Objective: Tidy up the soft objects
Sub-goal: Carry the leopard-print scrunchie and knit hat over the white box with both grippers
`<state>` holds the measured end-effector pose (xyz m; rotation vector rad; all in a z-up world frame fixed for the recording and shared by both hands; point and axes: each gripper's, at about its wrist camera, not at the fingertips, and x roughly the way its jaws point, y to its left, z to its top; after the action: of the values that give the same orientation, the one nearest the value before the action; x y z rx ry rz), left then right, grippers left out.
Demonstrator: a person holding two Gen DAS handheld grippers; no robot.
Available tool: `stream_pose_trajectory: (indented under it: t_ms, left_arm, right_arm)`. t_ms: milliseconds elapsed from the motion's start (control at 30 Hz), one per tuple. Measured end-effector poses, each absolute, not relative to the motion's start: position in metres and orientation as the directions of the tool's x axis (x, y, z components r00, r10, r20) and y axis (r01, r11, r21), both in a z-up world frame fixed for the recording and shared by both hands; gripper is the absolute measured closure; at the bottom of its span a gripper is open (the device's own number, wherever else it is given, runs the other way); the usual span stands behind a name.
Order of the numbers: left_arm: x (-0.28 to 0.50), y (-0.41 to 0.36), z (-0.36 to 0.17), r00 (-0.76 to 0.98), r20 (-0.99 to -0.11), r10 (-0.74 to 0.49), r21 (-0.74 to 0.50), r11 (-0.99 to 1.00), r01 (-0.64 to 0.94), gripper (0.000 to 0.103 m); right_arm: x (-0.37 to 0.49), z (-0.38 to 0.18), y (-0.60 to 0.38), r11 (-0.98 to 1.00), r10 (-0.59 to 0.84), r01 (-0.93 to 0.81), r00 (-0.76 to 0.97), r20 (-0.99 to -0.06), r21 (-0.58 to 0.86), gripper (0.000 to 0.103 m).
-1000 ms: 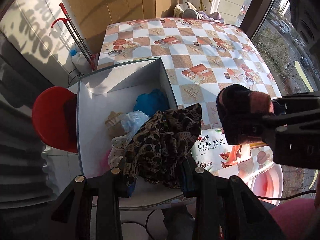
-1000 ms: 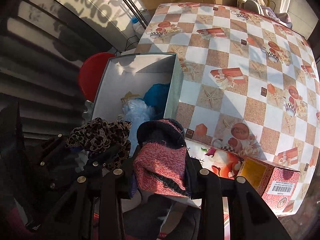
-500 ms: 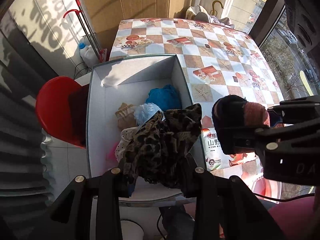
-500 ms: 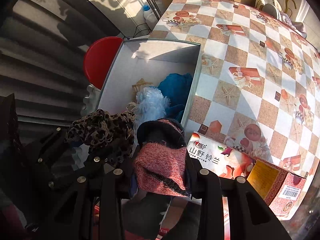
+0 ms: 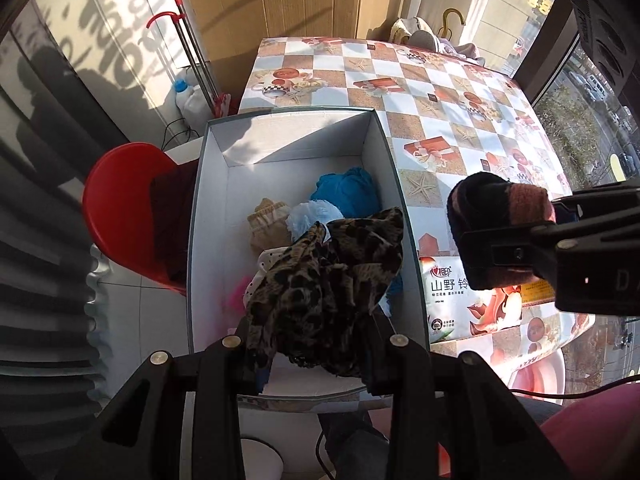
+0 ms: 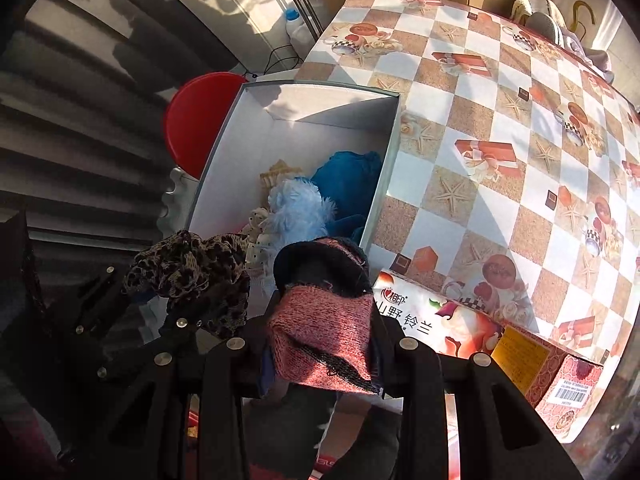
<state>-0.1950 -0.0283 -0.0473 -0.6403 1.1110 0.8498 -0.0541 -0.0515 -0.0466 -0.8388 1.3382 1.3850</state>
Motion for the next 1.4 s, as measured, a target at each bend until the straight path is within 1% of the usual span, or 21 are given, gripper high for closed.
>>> stream_pose_trajectory:
  t_ms: [200, 333, 500, 667, 867, 1033, 1400]
  left_arm:
    - [-0.205, -0.029, -0.044, 0.209, -0.937, 0.280, -0.039, 0.511, -0.859, 0.066]
    - [-0.217, -0.029, -0.030, 0.243, -0.917, 0.316, -0.064, 0.483, -0.873, 0.066]
    - [-0.235, -0.033, -0.021, 0.233, -0.905, 0.356, -0.057, 0.442, -0.895, 0.066]
    - [-0.251, -0.036, -0.024, 0.222, -0.905, 0.363, -0.069, 0.390, -0.918, 0.066]
    - [-0.261, -0.036, -0.025, 0.224, -0.902, 0.369, -0.082, 0.364, -0.928, 0.066]
    - [-0.260, -0.036, -0.025, 0.227, -0.904, 0.364, -0.081, 0.375, -0.924, 0.066]
    - [-0.251, -0.037, -0.019, 0.191, -0.909, 0.370, -0.020, 0.418, -0.908, 0.066]
  right_arm:
    - [-0.063, -0.047, -0.038, 0.062, 0.144, -0.959, -0.264, -0.954, 0.275, 0.065]
    - [-0.074, -0.042, -0.027, 0.008, 0.122, -0.967, -0.250, -0.960, 0.253, 0.066]
    - [-0.089, -0.042, -0.013, -0.065, 0.091, -0.974, -0.223, -0.970, 0.218, 0.066]
    - [-0.104, -0.048, -0.001, -0.116, 0.059, -0.975, -0.199, -0.978, 0.191, 0.066]
    - [-0.117, -0.054, 0.004, -0.139, 0.030, -0.972, -0.197, -0.980, 0.191, 0.066]
    - [-0.121, -0.054, 0.004, -0.135, 0.032, -0.971, -0.204, -0.978, 0.198, 0.066]
    - [-0.104, -0.053, -0.005, -0.036, 0.095, -0.955, -0.298, -0.950, 0.295, 0.066]
